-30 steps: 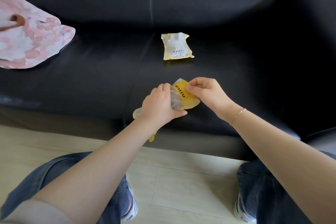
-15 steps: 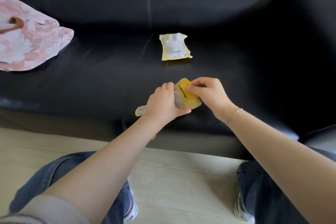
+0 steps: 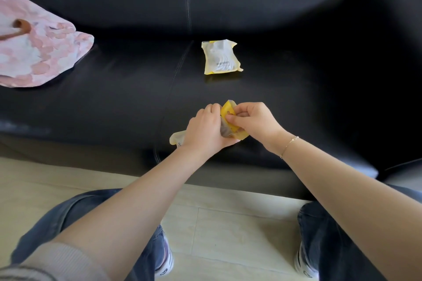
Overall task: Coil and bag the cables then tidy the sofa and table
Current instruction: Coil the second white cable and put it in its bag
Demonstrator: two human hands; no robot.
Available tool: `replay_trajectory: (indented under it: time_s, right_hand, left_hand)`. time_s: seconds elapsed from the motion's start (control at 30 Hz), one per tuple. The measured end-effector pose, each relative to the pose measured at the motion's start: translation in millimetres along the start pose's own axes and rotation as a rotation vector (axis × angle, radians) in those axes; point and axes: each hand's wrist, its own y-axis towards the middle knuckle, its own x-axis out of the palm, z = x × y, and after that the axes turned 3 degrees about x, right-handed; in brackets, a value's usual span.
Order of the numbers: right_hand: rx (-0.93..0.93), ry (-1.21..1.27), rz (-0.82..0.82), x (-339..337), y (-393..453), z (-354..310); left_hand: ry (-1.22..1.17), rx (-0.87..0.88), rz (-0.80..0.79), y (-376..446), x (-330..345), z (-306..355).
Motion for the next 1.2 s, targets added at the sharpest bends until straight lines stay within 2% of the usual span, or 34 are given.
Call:
replay_trajectory:
  time_s: [0.07, 0.13, 0.23, 0.3, 0.37, 0.43, 0.57, 0.7, 0.77, 0.87, 0.93, 1.07, 1.2]
  right_hand:
    - [-0.01, -0.006, -0.04, -3, -1, -2]
    - [-0.032, -0.02, -0.011, -10, -1, -7]
    - [-0.074, -0.017, 0.099, -25, 0, -13]
    - [-0.135, -0.002, 0.13, -33, 0, -15]
    - [-0.228, 0.018, 0.118, -36, -3, -19]
    - [-0.331, 0.03, 0.081, -37, -7, -24]
    - [-0.444, 0.001, 0.129, -43, -11, -32]
    - [-0.417, 0.024, 0.271, -47, -11, -30]
    - [-0.343, 0.003, 0.305, -52, -11, -29]
    - [-0.153, 0.04, 0.155, -57, -14, -28]
    - [-0.099, 0.016, 0.048, -54, -16, -26]
    - [-0.155, 0.105, 0.04, -50, -14, -24]
    - [-0.192, 0.233, 0.106, -52, -14, -23]
  left_hand:
    - [-0.01, 0.004, -0.048, 1, -3, 1]
    - [-0.093, -0.049, -0.176, 6, -11, 1]
    - [-0.505, -0.306, -0.398, 12, -28, -3]
    - [-0.84, -0.429, -0.458, 12, -36, -6]
    - [-1.072, -0.413, -0.47, 10, -38, -8]
    - [-1.21, -0.324, -0.465, 8, -40, -4]
    - [-1.406, -0.247, -0.357, 10, -45, 6]
    - [-1.452, -0.281, -0.133, 13, -44, 16]
    - [-1.435, -0.336, -0.021, 14, -43, 19]
    - [-1.413, -0.393, 0.117, 18, -46, 23]
    - [-1.408, -0.395, 0.185, 21, -49, 24]
    - [-1.426, -0.378, 0.211, 23, -56, 28]
    - [-1.467, -0.363, 0.143, 27, -64, 22]
